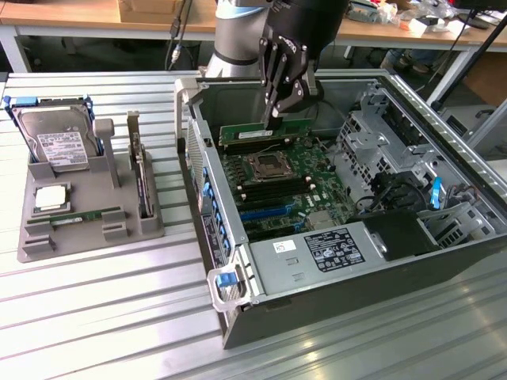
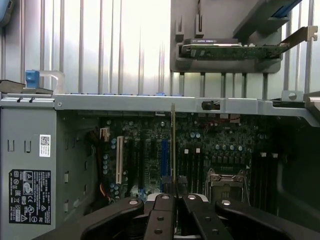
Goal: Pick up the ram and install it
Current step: 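Pick up the ram and move it above insertion slot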
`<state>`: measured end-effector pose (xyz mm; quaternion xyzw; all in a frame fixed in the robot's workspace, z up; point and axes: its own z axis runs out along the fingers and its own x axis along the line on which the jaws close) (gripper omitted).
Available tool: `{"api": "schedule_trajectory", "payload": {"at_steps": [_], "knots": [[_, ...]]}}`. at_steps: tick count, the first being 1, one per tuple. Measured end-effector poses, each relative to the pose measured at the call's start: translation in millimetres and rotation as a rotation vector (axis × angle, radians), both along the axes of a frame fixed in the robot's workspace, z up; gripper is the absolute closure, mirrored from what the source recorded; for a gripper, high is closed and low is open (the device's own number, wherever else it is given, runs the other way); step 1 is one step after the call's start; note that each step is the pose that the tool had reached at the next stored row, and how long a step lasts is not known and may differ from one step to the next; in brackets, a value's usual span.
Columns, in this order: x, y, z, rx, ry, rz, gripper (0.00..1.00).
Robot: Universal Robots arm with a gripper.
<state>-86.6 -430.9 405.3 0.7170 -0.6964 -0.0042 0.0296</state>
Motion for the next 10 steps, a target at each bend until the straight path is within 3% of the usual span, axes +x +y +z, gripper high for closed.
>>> {"api": "schedule_trajectory", "payload": {"at_steps": [10], "knots": [[8.1, 0.0, 0.0, -0.0003, 0.0, 0.0, 0.88]]}}
